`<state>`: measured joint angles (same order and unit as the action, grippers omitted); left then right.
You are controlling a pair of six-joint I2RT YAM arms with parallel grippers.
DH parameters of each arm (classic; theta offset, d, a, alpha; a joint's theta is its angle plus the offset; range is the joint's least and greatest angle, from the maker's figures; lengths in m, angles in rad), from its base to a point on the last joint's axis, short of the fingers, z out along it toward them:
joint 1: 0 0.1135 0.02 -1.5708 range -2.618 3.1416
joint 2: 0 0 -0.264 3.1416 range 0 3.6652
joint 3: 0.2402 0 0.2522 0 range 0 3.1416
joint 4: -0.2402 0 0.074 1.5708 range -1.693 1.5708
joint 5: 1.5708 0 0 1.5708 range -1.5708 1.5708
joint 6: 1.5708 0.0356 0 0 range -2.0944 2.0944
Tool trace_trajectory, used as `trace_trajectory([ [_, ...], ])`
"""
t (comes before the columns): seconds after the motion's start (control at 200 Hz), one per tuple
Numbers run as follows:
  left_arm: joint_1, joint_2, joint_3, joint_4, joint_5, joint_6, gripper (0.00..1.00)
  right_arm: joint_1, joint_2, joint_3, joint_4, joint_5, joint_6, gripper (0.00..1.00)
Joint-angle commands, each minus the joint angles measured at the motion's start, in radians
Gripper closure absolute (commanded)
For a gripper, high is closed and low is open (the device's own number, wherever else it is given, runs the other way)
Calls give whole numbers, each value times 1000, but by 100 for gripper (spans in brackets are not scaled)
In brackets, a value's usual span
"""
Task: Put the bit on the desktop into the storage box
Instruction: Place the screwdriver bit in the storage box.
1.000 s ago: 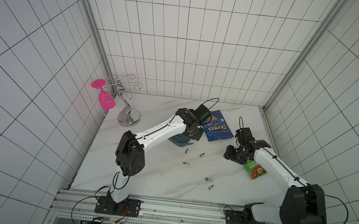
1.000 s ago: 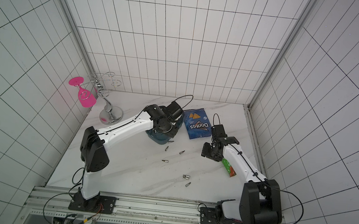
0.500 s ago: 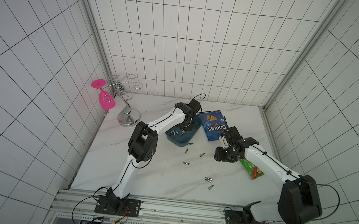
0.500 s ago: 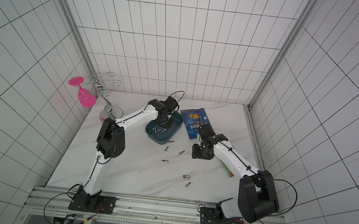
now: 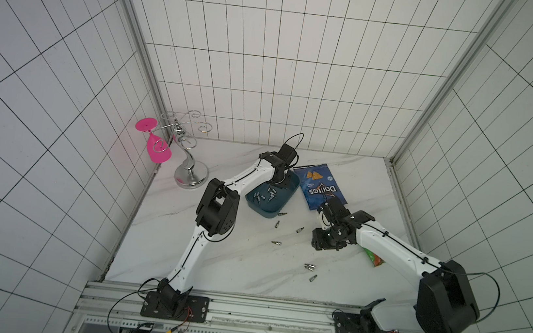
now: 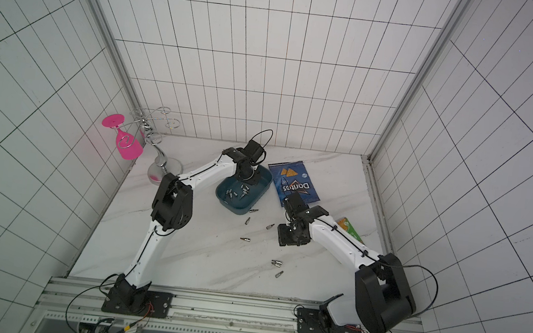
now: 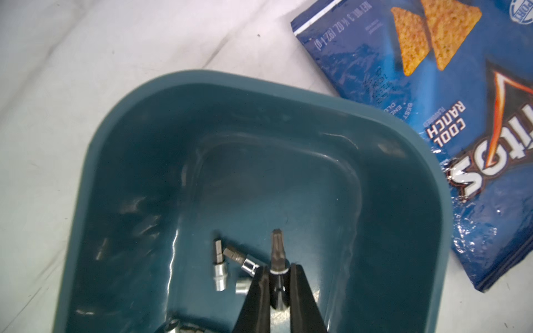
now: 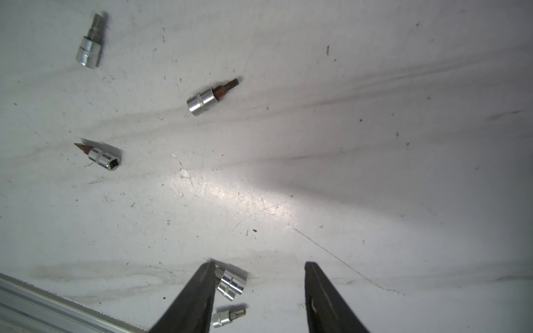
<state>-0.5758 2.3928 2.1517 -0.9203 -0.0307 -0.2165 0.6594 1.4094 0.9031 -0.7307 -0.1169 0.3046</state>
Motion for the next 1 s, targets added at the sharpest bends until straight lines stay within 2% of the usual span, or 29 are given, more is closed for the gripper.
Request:
trace_trajectory([
  [0.0, 10, 45, 28, 77, 32, -1, 100, 14, -24, -13, -7, 41, 16, 47],
  [0.165, 16, 93, 68, 75, 34, -6, 100, 19, -33, -7, -8, 60, 40, 47],
  [0.385, 19, 132, 90, 66, 46, -3, 100, 37, -33, -32, 39, -26, 4, 47],
  [0.645, 22, 177, 122, 30, 61, 0, 100, 71, -39, -55, 1, -17, 32, 47],
  [0.78, 22, 175, 117, 27, 66, 5, 93, 86, -52, -76, 4, 0, 56, 47],
  [0.995, 22, 135, 102, 11, 87, 5, 61, 88, -10, -52, 45, 50, 83, 47],
])
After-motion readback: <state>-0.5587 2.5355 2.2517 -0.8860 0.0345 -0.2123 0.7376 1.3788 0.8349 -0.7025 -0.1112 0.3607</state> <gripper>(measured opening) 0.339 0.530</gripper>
